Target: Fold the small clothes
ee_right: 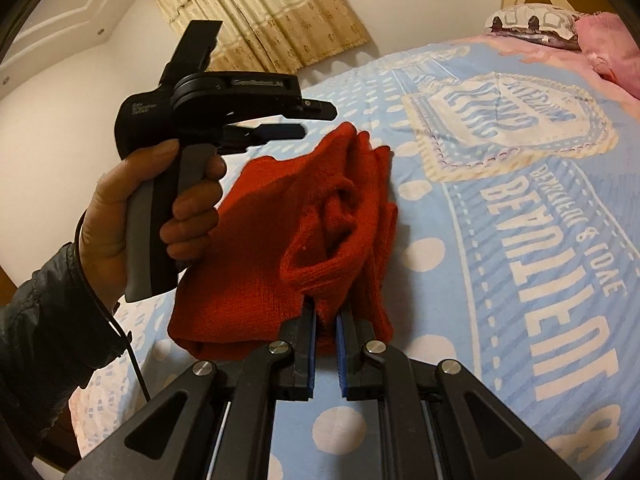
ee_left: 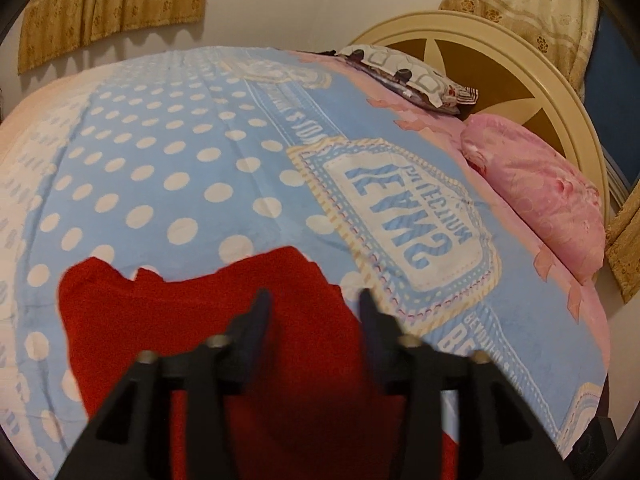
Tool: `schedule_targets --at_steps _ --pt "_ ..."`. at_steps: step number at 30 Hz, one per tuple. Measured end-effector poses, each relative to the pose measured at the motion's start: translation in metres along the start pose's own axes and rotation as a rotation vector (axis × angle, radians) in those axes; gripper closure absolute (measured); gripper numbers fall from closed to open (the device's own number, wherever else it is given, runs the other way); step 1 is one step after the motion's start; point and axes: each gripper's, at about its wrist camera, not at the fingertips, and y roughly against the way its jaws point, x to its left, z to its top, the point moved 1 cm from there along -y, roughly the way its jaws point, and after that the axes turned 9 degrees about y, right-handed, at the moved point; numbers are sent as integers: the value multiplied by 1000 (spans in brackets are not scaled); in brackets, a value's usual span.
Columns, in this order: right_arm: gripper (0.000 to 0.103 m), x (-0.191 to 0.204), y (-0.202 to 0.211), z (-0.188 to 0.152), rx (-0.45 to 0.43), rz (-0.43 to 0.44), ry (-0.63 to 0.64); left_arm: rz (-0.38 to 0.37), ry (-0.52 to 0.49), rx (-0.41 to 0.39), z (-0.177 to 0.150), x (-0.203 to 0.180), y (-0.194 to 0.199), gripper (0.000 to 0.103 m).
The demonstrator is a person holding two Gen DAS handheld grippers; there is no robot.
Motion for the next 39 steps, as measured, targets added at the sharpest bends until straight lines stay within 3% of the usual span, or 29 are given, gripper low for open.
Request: schedule_targets --at_steps 3,5,6,7,8,11,13,15,18,21,23,26,31,39 --pt "91 -1 3 -1 -21 8 -2 8 -3 -41 -6 5 18 43" --pt "81 -1 6 0 -37 6 1 22 14 -66 -16 15 33 35" --pt "72 -2 8 0 -49 -1 -3 34 19 -83 -23 19 41 32" --pt "61 -4 10 0 -62 -3 -12 50 13 -99 -31 24 48 32" --pt "59 -5 13 1 -79 -6 -22 96 -15 -108 -44 28 56 32" --pt "59 -5 32 6 -175 -54 -11 185 -64 -146 -72 35 72 29" --pt "59 4 39 13 -218 -92 43 246 -92 -159 -90 40 77 19" --pt "59 20 32 29 -194 -115 118 277 -102 -158 -101 44 75 16" --pt "59 37 9 51 -112 -159 192 260 -74 -121 -107 49 65 15" --pt "60 31 -14 63 -35 -218 175 250 -37 -111 -113 52 59 14" --pt "67 22 -26 62 34 -233 152 247 -21 -110 -116 54 57 14" --pt "69 14 -35 51 87 -265 162 239 -14 -111 -121 51 57 14" --pt "69 0 -40 42 115 -245 116 240 -46 -110 -122 43 50 11" --pt "67 -3 -42 44 117 -285 133 231 -20 -123 -124 44 43 4"
